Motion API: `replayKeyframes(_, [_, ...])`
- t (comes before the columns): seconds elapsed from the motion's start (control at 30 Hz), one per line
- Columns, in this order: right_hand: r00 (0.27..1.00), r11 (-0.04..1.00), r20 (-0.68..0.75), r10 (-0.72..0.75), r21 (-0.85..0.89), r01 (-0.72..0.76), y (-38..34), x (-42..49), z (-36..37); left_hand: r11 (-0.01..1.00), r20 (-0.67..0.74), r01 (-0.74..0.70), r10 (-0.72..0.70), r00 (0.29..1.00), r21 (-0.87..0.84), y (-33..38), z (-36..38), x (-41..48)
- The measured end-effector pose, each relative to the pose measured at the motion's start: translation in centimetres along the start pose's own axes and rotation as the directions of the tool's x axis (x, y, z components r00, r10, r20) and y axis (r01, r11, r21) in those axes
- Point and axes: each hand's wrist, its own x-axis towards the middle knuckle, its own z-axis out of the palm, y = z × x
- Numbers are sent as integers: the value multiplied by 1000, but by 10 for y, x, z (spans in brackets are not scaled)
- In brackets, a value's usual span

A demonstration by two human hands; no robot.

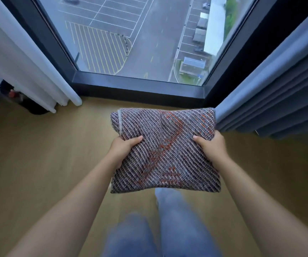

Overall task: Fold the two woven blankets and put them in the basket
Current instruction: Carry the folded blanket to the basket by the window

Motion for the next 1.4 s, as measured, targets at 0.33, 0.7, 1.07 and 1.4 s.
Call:
replayKeyframes(0.33, [998,991,58,-22,-131,29,-20,200,43,1000,-227,-12,9,974,-14,26,68,182])
replayKeyframes(0.7, [997,966,11,-82,-245,82,140,399,189,993,-271,-118,122,955,30,-112,70,447])
replayKeyframes(1.07, [975,943,224,3,-326,72,266,452,323,980,-549,92,19,836,175,-255,-2,530])
replayKeyframes(1.4, [976,599,215,46,-787,145,278,465,369,796,-559,406,-105,823,449,-272,-2,554])
